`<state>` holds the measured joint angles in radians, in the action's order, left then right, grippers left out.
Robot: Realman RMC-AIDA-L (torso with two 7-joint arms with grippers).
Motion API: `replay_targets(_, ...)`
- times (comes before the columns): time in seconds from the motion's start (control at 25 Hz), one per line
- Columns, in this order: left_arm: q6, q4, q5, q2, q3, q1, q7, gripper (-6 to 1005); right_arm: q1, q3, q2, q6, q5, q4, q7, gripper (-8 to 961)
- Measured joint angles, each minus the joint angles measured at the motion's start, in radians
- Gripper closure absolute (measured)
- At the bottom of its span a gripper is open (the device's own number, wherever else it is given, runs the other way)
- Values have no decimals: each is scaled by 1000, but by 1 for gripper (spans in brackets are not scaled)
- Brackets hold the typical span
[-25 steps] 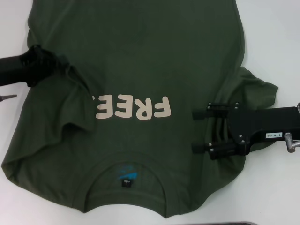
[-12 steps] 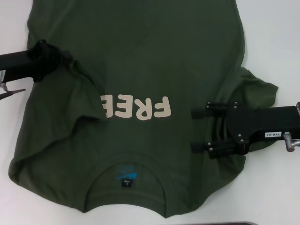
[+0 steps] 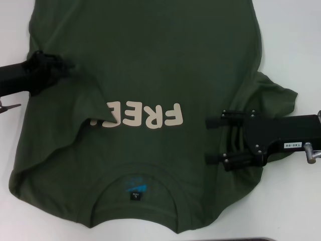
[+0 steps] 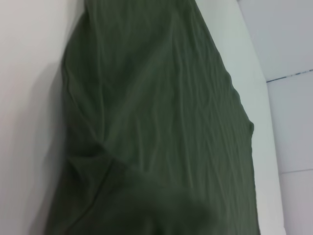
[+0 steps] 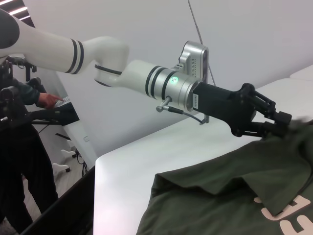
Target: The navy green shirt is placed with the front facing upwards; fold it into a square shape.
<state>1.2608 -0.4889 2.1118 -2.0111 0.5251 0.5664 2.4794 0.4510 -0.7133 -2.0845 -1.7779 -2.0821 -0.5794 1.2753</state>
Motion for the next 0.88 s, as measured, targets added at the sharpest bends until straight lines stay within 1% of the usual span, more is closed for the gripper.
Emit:
replay_targets(0.08,24,-4,-11,6,-20,-8,2,900,1,0,0,0,0,-1,0,9)
replay_targets(0.16,61,-7,-31,17,-58,-18,-1,884,2,0,0,0,-1,-1,0,8)
replay_targets(0.24,112,-10,-49,35,-94,-29,-3,678,2,0,0,0,0,0,-1,8)
replay_targets(0.28,145,-10,-54,51,-108,-37,-4,638,1,0,0,1,0,0,-1,8)
replay_targets(0.32,162,-10,-54,59,-113,-40,-5,599,1,0,0,1,0,1,-2,8)
replay_targets(0.36,219,-11,-54,85,-120,-51,-23,559,0,0,0,1,0,1,-2,8)
replay_targets(0.4,219,-11,-54,85,-120,-51,-23,519,0,0,0,1,0,1,-2,8)
replay_targets(0.52,346,-11,-45,119,-101,-70,-139,392,3,0,0,1,1,1,2,8)
replay_targets(0.56,387,-15,-44,126,-92,-77,-184,344,4,0,0,1,1,2,4,8)
replay_targets(0.6,433,-24,-43,129,-80,-86,-236,295,6,0,0,1,1,2,4,8)
replay_targets(0.68,509,-55,-41,119,-54,-112,-333,199,7,0,0,-2,1,2,5,9)
replay_targets(0.72,540,-76,-40,109,-36,-131,-384,190,7,1,0,-5,1,1,8,9)
replay_targets(0.76,540,-76,-40,109,-36,-131,-384,181,8,2,0,-8,2,0,12,9)
replay_targets(0.8,569,-105,-40,92,-3,-161,-458,172,9,2,0,-10,2,-1,20,9)
replay_targets(0.84,580,-136,-39,68,27,-199,-544,163,10,2,1,-13,2,-2,33,9)
replay_targets(0.88,581,-139,-39,65,29,-205,-562,154,13,3,3,-16,2,-2,48,9)
